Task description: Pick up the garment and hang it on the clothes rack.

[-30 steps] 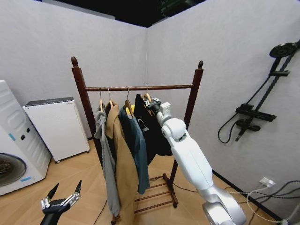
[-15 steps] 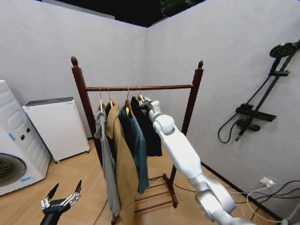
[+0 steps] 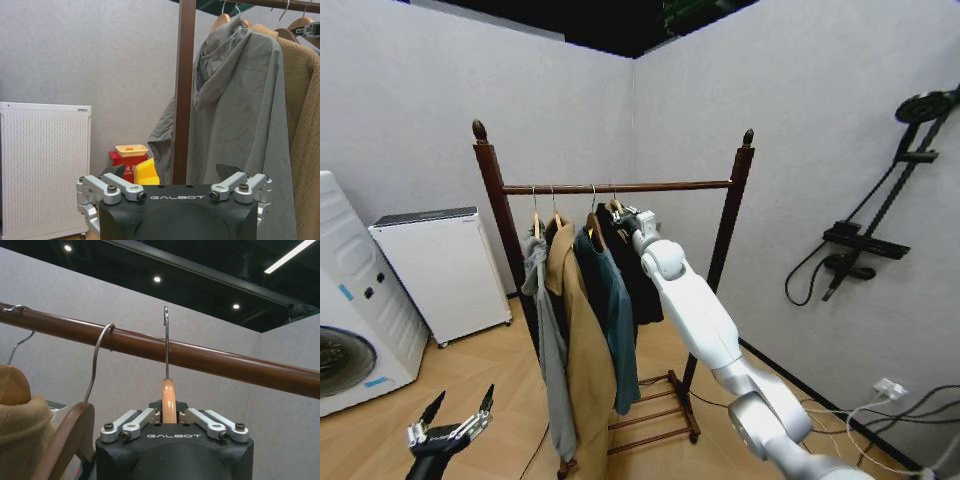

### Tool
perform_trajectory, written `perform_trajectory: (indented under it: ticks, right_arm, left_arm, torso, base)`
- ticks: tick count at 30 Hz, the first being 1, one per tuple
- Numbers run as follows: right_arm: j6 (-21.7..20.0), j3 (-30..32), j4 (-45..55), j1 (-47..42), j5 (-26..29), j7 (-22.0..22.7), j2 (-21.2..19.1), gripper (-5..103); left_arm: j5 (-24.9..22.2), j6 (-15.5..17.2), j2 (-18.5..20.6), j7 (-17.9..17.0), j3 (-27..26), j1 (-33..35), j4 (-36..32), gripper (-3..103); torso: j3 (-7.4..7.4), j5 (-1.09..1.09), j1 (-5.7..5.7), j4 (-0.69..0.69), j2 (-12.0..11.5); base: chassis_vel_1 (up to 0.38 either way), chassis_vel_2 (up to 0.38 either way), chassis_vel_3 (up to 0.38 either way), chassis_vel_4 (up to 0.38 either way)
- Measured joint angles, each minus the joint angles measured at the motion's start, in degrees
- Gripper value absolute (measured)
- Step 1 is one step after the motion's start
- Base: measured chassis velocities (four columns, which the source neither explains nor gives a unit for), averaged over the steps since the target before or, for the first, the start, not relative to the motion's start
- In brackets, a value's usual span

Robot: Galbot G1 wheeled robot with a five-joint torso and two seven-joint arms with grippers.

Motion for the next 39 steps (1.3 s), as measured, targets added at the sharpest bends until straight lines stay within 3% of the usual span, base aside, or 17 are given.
perform_trajectory:
  ticks: [7,11,14,15,16,20,23,24,26,27,28,29,30,32,33,35,39]
  right_arm:
    - [-1.13,-0.40,0.56,-1.10,0.86,0.15,-0.67,9]
    - [-1.86,-0.30,2.09,-2.29,1.39,0.18,-1.48,24]
    - [-1.48,0.01,3.64,-3.10,2.26,0.29,-2.02,30]
    - [-1.08,0.29,4.85,-3.46,3.31,0.37,-2.28,41]
    - [-1.08,0.29,4.85,-3.46,3.31,0.37,-2.28,41]
    - [-0.78,1.43,11.23,-4.81,8.98,1.42,-3.67,51]
    - [-4.91,4.75,23.23,-8.36,15.42,4.65,-7.24,68]
    - [-4.91,4.75,23.23,-8.36,15.42,4.65,-7.24,68]
    - [-8.12,8.06,30.49,-13.36,20.36,7.21,-11.95,78]
    - [-8.12,8.06,30.49,-13.36,20.36,7.21,-11.95,78]
    - [-9.34,10.19,34.64,-18.29,22.61,7.89,-16.50,84]
    - [-9.18,13.09,39.22,-24.73,23.53,8.15,-22.40,89]
    - [-9.18,13.09,39.22,-24.73,23.53,8.15,-22.40,89]
    - [-7.36,16.73,44.67,-36.01,22.99,8.94,-27.51,98]
    - [-7.36,16.73,44.67,-36.01,22.99,8.94,-27.51,98]
    - [-6.08,19.75,47.77,-47.13,21.12,11.31,-29.24,99]
    - [-5.78,24.51,51.98,-57.78,18.93,15.49,-29.46,100]
  left_arm:
    - [-0.01,0.00,0.00,0.00,0.00,0.00,0.00,100]
    - [0.00,0.00,0.00,0.00,0.00,0.00,0.00,100]
    - [0.00,0.00,0.00,0.00,0.00,0.00,0.00,100]
    - [0.00,0.00,0.00,0.00,0.00,0.00,0.00,100]
    - [0.00,0.00,0.00,0.00,0.00,0.00,0.00,100]
    - [0.00,0.00,0.00,0.00,0.00,0.00,0.00,100]
    - [0.00,0.00,0.00,0.00,0.00,0.00,0.00,100]
    - [0.00,0.00,0.00,0.00,0.00,0.00,0.00,100]
    - [0.00,0.00,0.00,0.01,0.00,0.00,0.00,100]
    - [0.00,0.00,0.00,0.01,0.00,0.00,0.00,100]
    - [-0.01,0.00,0.00,0.02,0.00,-0.01,0.00,100]
    - [-0.01,0.00,0.00,-0.01,0.00,0.00,0.00,100]
    - [-0.01,0.00,0.00,-0.01,0.00,0.00,0.00,100]
    - [-0.01,0.00,0.00,0.02,0.00,-0.01,0.00,100]
    - [-0.01,0.00,0.00,0.02,0.00,-0.01,0.00,100]
    - [-0.01,0.00,0.00,0.01,0.00,0.00,0.00,100]
    - [0.00,0.00,0.00,-0.01,0.00,0.00,0.00,100]
  torso:
    - [0.00,0.00,0.00,0.00,0.00]
    - [0.00,0.00,0.00,0.00,0.00]
    - [0.00,0.00,0.00,0.00,0.00]
    - [0.00,0.00,0.00,0.00,0.00]
    - [0.00,0.00,0.00,0.00,0.00]
    - [0.00,0.00,0.00,0.01,0.00]
    - [-0.01,0.00,0.00,0.01,0.00]
    - [-0.01,0.00,0.00,0.01,0.00]
    - [-0.02,0.00,-0.01,0.04,0.00]
    - [-0.02,0.00,-0.01,0.04,0.00]
    - [-0.01,0.03,-0.01,0.02,0.00]
    - [0.00,0.06,0.00,-0.07,0.00]
    - [0.00,0.06,0.00,-0.07,0.00]
    - [-0.02,0.03,-0.02,-0.09,0.01]
    - [-0.02,0.03,-0.02,-0.09,0.01]
    - [-0.01,0.06,-0.01,-0.01,0.00]
    - [-0.01,0.00,-0.01,0.02,0.01]
  base:
    - [0.000,0.000,0.000,0.000]
    - [0.000,0.000,0.000,0.000]
    - [0.000,0.000,0.000,0.000]
    - [0.000,0.000,0.000,0.000]
    - [0.000,0.000,0.000,0.000]
    - [0.000,0.000,0.000,0.000]
    - [0.000,0.000,0.000,0.000]
    - [0.000,0.000,0.000,0.000]
    - [0.000,0.000,0.000,0.000]
    - [0.000,0.000,0.000,0.000]
    - [0.000,0.000,0.000,0.000]
    - [0.000,0.000,0.000,0.000]
    - [0.000,0.000,0.000,0.000]
    - [-0.027,-0.008,0.016,-0.009]
    - [-0.053,-0.016,0.031,-0.018]
    - [0.000,0.000,0.000,0.000]
    - [0.000,0.000,0.000,0.000]
